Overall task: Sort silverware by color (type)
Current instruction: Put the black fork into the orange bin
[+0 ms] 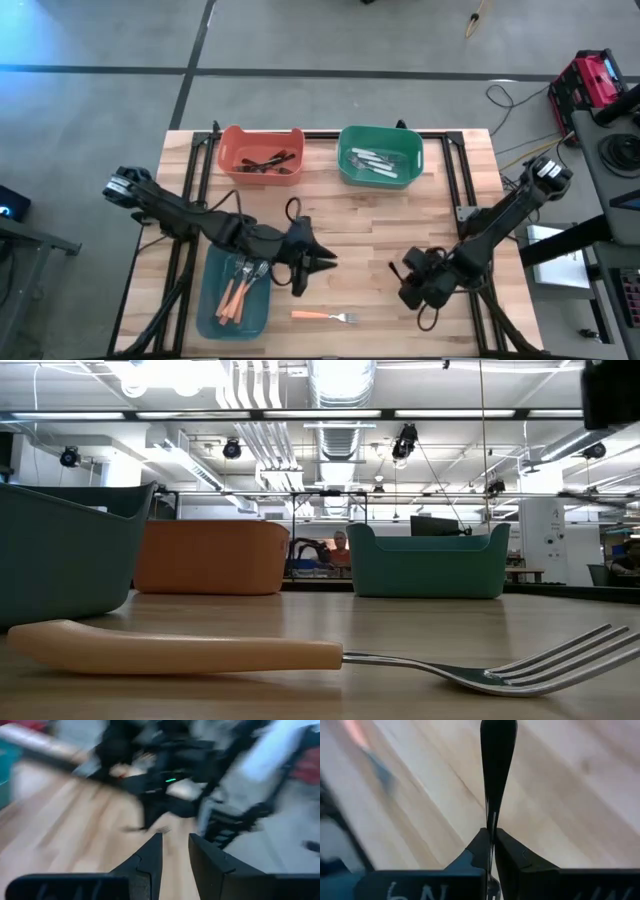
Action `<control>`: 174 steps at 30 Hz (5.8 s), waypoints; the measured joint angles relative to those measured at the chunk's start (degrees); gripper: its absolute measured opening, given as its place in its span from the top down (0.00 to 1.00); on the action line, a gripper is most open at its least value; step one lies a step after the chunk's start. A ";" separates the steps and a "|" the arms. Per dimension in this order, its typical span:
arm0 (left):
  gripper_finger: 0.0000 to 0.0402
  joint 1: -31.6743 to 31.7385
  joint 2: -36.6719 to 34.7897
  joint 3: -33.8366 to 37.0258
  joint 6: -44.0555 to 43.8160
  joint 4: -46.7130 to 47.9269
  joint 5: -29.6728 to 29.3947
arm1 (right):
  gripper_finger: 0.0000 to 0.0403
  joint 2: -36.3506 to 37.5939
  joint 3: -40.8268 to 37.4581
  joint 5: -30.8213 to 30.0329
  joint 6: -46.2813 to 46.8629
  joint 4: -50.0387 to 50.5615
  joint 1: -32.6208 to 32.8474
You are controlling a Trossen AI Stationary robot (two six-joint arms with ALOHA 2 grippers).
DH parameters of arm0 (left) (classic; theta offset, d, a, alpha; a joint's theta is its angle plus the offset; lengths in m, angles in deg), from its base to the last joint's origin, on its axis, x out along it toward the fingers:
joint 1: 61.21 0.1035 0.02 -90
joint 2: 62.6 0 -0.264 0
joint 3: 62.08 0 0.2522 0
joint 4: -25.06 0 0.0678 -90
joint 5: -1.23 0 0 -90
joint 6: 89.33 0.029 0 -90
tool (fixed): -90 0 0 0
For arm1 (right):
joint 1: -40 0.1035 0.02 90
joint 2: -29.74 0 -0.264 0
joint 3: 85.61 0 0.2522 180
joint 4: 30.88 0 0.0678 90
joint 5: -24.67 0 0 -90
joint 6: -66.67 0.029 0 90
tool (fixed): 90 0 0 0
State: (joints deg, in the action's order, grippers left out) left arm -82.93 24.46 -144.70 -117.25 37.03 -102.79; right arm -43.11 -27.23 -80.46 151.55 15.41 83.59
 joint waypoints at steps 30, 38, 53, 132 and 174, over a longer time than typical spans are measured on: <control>0.57 0.39 0.00 19.06 5.03 -47.01 -3.02 | 0.98 7.69 8.05 -30.93 -56.30 -45.18 -6.14; 0.42 1.51 0.00 18.19 6.71 -46.83 -3.02 | 0.98 3.61 12.81 -27.41 -61.95 -44.82 -8.50; 0.45 1.95 0.00 14.58 11.35 -43.94 0.05 | 0.98 -8.17 23.10 -14.58 -63.60 -38.51 -15.61; 1.00 -1.22 14.47 -22.52 -41.86 56.79 -3.80 | 0.96 -14.09 30.36 6.73 -12.67 17.19 -18.51; 1.00 -2.99 -17.11 -1.10 -25.10 46.87 -23.17 | 0.58 -42.31 39.71 16.25 -8.83 7.85 -27.07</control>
State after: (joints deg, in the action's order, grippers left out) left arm -85.92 7.35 -145.80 -142.35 83.90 -125.96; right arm -85.42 12.48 -64.21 142.72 23.25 56.51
